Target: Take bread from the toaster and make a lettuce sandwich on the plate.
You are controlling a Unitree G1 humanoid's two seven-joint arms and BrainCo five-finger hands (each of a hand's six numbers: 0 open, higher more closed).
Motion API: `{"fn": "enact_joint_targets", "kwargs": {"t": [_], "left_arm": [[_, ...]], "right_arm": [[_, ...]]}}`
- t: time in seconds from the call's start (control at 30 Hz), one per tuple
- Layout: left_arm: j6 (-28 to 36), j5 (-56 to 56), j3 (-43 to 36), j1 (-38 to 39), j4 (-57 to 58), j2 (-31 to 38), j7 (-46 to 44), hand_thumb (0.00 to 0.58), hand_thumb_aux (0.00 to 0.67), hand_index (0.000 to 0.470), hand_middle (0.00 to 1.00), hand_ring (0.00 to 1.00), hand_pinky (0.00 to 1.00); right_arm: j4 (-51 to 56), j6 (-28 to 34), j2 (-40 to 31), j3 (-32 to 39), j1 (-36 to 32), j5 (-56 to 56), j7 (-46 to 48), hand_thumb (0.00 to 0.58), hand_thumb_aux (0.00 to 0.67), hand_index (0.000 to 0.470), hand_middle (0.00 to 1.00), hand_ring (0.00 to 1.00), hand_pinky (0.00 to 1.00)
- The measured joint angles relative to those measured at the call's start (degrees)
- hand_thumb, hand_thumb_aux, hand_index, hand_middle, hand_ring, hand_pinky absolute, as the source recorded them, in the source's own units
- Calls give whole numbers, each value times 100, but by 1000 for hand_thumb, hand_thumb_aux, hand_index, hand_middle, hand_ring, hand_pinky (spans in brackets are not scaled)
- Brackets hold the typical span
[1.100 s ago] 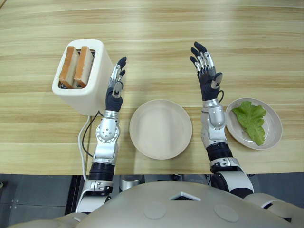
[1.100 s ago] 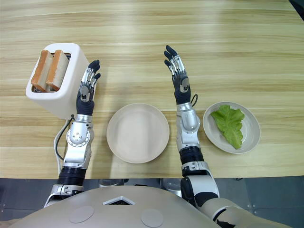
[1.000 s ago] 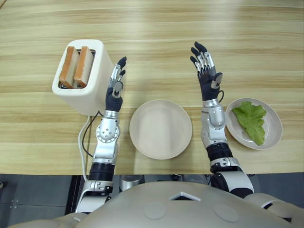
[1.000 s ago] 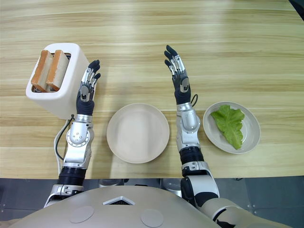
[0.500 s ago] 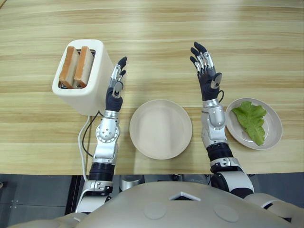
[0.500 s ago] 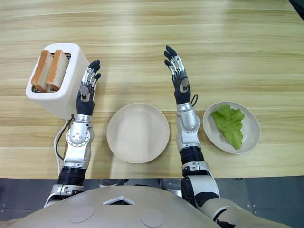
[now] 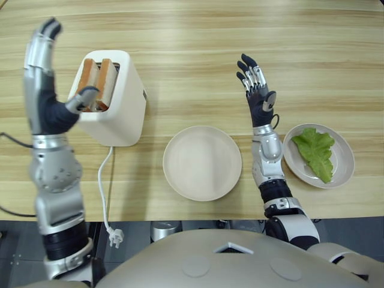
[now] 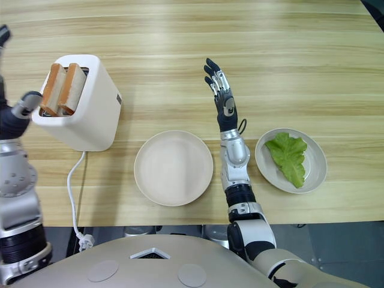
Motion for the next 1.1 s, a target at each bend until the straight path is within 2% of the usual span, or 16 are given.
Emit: {"fn": "enact_joint_targets", "kwargs": {"t": [0.2,0.43,0.8,1.1], "left_arm": [[597,-64,118,-179,1355,545,-265,0,0,0,0,0,0],[644,-240,-23,-303,2340,543,-216,0,0,0,0,0,0],[783,-137,-561,-113,2301,588,-310,0,0,0,0,0,0],[808,-300,-577,-146,2562,758,-329,0,0,0,0,0,0]], "right_arm": [[47,0,9,7,0,-63,-52,0,0,0,0,0,0],[60,-6,9,31,-2,-125,-86,0,0,0,0,0,0],[60,-24,1,54,-2,-165,-109,0,0,0,0,0,0],[58,-25,-7,57,3,-237,-194,0,0,0,0,0,0]]}}
